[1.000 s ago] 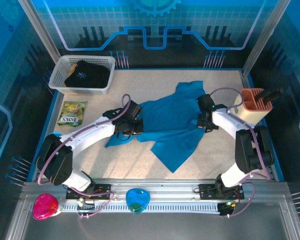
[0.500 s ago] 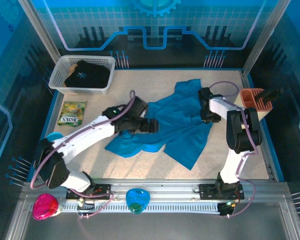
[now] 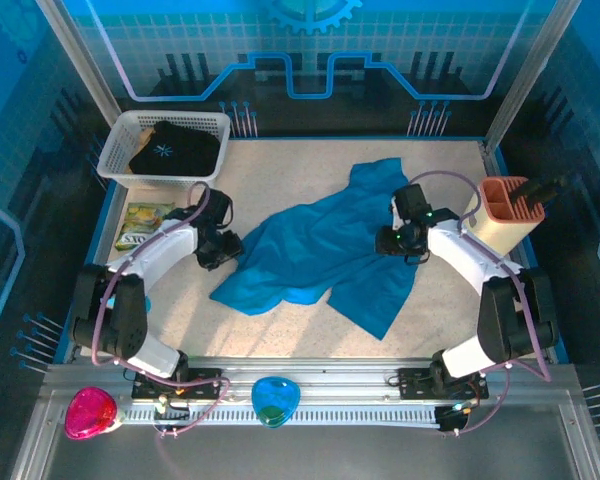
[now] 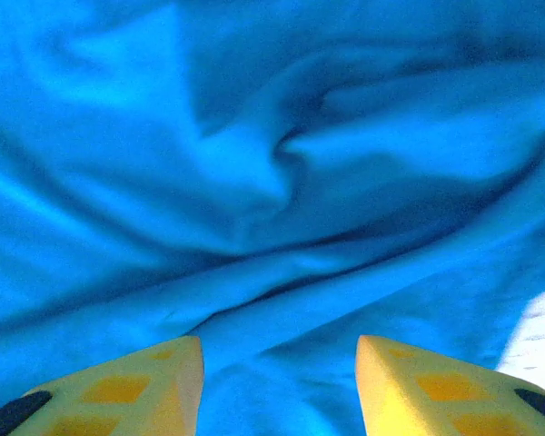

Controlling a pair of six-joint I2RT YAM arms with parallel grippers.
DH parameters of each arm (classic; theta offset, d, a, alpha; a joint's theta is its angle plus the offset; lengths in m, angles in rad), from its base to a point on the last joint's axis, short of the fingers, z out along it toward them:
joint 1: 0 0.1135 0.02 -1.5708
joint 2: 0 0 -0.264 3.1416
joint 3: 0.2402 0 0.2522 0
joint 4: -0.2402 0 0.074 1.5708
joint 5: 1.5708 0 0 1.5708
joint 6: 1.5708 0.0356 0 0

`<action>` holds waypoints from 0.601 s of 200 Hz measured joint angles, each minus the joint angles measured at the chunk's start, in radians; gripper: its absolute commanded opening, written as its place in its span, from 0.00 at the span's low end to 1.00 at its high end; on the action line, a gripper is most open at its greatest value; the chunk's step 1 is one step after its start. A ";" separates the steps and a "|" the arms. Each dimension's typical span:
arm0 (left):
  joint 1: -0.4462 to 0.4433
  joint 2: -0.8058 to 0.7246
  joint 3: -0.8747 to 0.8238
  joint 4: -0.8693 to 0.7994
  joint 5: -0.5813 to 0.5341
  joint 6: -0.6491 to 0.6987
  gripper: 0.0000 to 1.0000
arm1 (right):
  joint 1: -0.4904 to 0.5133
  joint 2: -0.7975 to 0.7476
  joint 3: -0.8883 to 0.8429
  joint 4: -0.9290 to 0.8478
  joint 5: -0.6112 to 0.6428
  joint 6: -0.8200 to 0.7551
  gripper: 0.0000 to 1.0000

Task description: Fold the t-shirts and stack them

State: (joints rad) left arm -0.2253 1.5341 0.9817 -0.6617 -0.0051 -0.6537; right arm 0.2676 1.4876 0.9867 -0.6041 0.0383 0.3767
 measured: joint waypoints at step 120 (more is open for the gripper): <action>0.003 0.275 0.091 0.318 -0.045 -0.015 0.00 | 0.162 0.056 -0.163 0.085 -0.044 0.157 0.37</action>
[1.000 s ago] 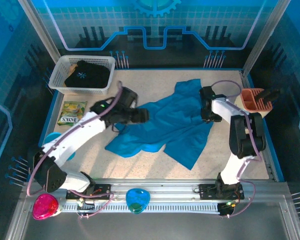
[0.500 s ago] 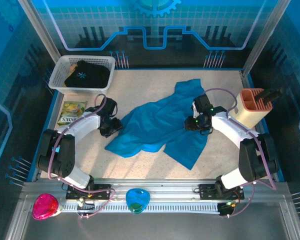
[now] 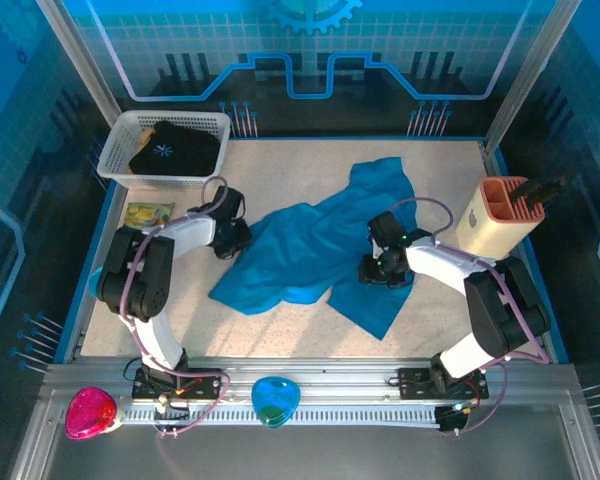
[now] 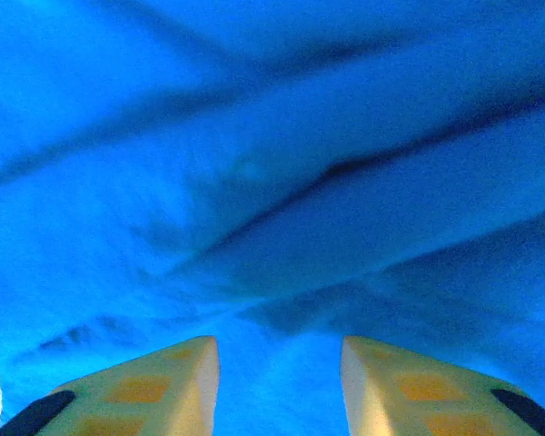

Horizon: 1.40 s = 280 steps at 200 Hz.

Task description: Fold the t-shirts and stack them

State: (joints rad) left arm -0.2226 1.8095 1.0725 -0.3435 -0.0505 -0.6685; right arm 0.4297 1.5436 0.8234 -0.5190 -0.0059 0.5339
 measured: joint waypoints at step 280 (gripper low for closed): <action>-0.039 -0.082 0.511 -0.342 -0.255 0.218 0.68 | -0.097 -0.187 -0.037 -0.162 0.185 0.074 0.38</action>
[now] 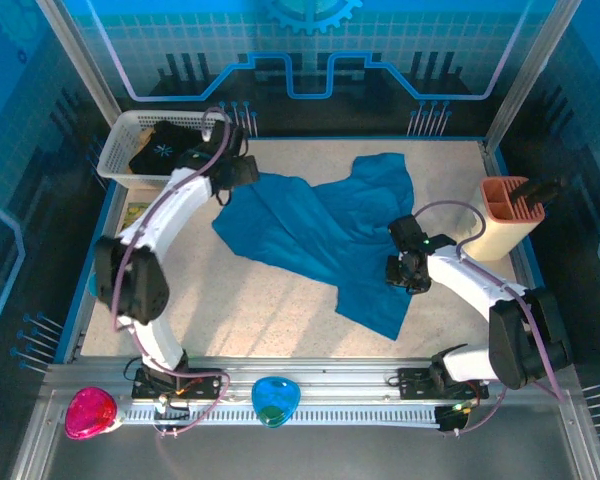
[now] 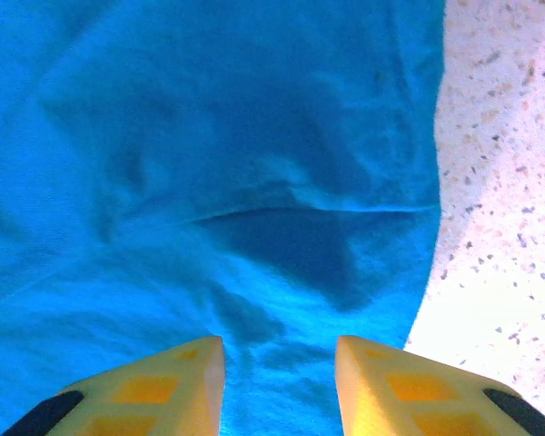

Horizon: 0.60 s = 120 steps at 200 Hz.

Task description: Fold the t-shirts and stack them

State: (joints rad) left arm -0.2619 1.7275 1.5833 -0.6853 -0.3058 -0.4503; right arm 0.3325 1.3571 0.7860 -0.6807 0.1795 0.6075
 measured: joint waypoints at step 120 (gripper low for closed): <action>0.024 -0.244 -0.492 0.043 0.031 -0.154 0.66 | 0.381 0.238 0.347 0.064 -0.036 -0.295 0.52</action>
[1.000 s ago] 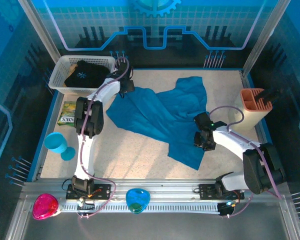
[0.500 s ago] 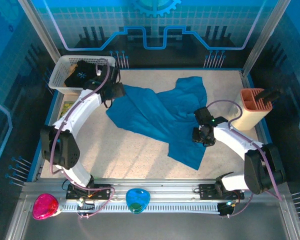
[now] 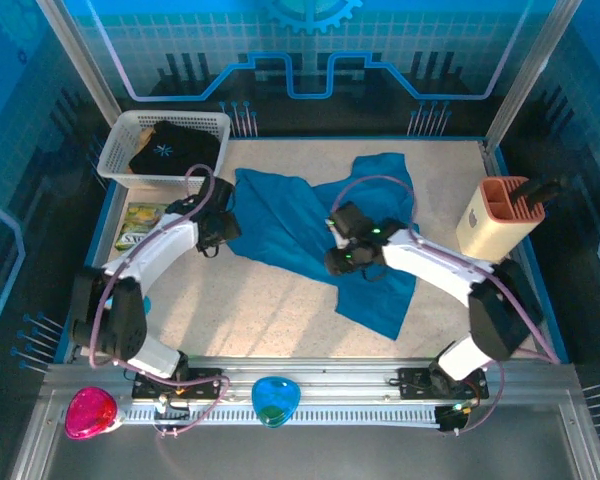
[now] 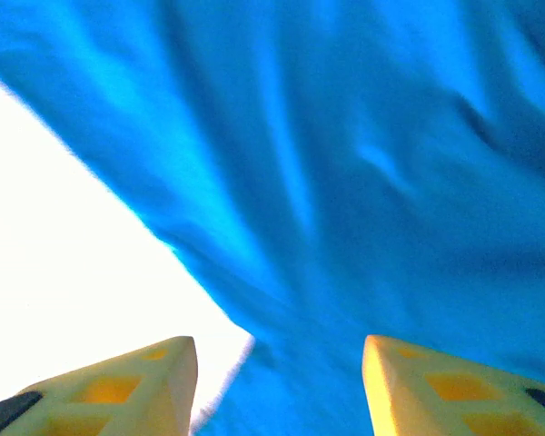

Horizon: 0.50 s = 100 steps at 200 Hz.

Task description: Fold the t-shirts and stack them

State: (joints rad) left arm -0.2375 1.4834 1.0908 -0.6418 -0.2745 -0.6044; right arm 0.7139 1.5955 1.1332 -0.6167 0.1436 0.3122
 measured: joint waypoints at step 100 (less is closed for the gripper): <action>0.097 -0.259 -0.017 -0.106 -0.008 0.010 0.70 | 0.208 0.620 0.558 -0.032 0.029 -0.320 0.38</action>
State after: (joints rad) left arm -0.1402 1.2247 1.0740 -0.7479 -0.2825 -0.5941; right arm 0.9222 2.2158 1.6917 -0.6483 0.1722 -0.0074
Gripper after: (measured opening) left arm 0.700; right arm 0.427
